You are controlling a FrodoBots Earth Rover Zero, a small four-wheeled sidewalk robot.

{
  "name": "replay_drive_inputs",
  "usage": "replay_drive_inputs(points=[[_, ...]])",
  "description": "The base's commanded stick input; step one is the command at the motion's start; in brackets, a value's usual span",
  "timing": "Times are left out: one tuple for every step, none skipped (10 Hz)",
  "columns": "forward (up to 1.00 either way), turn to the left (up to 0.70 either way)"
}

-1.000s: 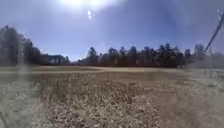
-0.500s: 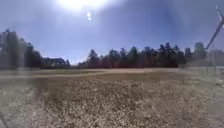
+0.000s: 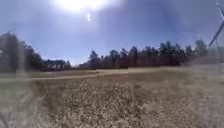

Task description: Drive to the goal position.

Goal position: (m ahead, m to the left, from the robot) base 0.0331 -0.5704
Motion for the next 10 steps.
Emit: replay_drive_inputs(points=[[0.65,-0.28],[0.66,-0.27],[0.66,-0.26],[0.66,-0.27],[0.66,-0.27],[0.66,-0.28],[0.66,-0.29],[0.65,-0.30],[0.65,-0.31],[0.65,-0.31]])
